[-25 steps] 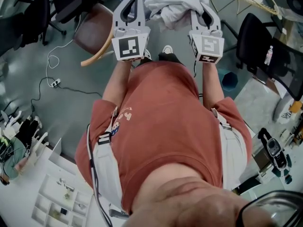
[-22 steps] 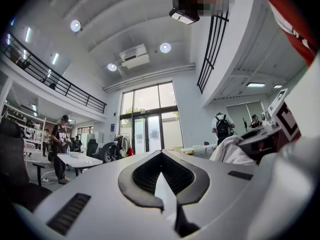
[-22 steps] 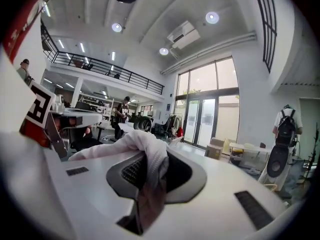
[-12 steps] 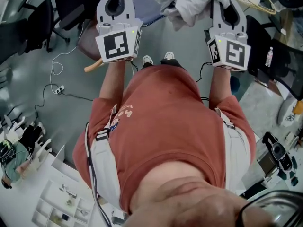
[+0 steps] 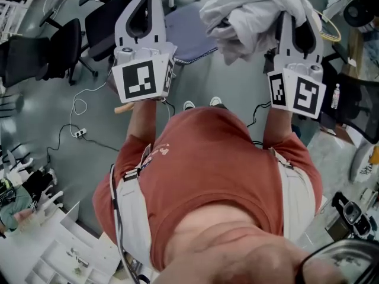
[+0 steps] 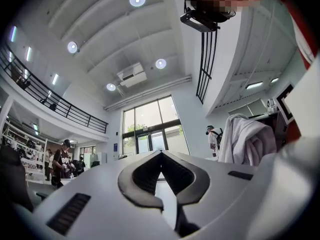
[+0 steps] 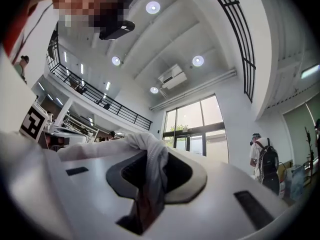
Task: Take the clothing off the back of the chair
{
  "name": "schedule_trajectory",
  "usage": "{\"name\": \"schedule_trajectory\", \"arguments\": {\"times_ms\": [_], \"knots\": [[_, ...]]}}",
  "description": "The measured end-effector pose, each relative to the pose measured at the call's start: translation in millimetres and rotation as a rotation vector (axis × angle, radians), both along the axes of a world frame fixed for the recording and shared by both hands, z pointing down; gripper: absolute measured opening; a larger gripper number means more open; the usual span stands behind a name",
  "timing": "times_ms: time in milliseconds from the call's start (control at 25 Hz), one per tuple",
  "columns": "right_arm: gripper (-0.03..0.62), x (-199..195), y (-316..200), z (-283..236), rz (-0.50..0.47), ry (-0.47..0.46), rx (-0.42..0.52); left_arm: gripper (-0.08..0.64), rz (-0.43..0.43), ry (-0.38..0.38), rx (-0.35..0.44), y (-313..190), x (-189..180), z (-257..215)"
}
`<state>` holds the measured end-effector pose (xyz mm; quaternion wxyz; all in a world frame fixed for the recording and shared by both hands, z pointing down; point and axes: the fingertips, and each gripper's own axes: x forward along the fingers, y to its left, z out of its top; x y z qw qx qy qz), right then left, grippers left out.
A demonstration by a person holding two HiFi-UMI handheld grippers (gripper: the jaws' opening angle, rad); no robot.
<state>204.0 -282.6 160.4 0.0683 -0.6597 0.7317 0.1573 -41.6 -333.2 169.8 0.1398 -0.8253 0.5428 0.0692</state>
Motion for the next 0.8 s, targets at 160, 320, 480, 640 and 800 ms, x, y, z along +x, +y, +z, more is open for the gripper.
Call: {"name": "schedule_trajectory", "arguments": {"times_ms": [160,320,480,640,800], "knots": [[0.078,2.2,-2.9,-8.5,-0.009,-0.021,0.003,0.014,-0.018,0.005,0.011,4.1,-1.7,-8.8],[0.078,-4.1,-15.3,-7.6,-0.029,-0.036,-0.017,0.014,-0.034,0.013,0.010,0.4,-11.1,-11.0],[0.078,-9.0,-22.1,-2.6,-0.030,-0.039,-0.031,0.014,-0.055,0.016,0.002,-4.4,-22.2,-6.9],[0.078,-11.1,-25.2,2.9,-0.027,-0.040,-0.041,0.014,-0.062,0.027,-0.010,-6.7,-26.2,-0.1],[0.078,-12.0,-26.2,6.7,-0.027,-0.032,-0.038,0.014,-0.065,0.027,-0.009,-6.0,-26.5,4.0]]}}
